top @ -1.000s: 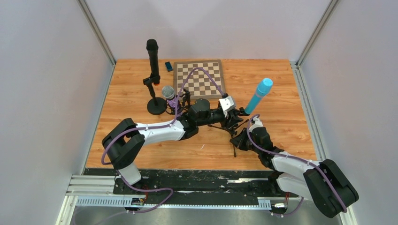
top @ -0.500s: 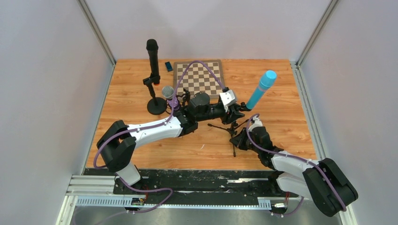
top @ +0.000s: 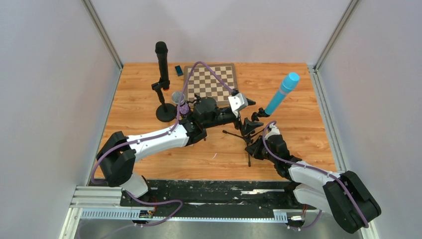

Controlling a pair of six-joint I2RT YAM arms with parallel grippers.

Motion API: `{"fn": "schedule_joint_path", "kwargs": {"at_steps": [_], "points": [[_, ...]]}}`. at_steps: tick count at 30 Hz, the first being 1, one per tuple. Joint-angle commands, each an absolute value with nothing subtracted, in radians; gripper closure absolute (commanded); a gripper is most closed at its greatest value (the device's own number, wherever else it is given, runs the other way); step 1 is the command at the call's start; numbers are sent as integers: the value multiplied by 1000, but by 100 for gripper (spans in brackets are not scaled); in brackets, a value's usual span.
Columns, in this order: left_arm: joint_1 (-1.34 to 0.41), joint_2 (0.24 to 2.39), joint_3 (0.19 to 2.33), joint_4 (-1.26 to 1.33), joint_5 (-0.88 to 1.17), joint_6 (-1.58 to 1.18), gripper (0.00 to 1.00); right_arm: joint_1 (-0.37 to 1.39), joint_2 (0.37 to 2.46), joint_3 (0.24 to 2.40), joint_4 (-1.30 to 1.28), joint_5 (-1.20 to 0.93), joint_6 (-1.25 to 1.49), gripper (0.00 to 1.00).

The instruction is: Attach the microphones to the stand

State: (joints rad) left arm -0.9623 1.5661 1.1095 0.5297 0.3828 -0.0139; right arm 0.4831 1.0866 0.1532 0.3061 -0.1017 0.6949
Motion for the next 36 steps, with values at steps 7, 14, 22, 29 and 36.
{"fn": "schedule_joint_path", "kwargs": {"at_steps": [7,14,22,29,36], "points": [[-967,1466,1051,620,328,-8,0,473,1082,170,252,-46,714,100],[-966,1424,1016,573,288,-19,0,456,1100,199,245,-48,730,100],[-966,1381,979,539,233,-25,0,386,1153,250,258,-96,707,100],[-966,1366,966,521,191,-28,0,343,1204,309,265,-113,670,86],[-964,1368,961,510,177,-35,0,306,1196,327,276,-193,629,59]]}}
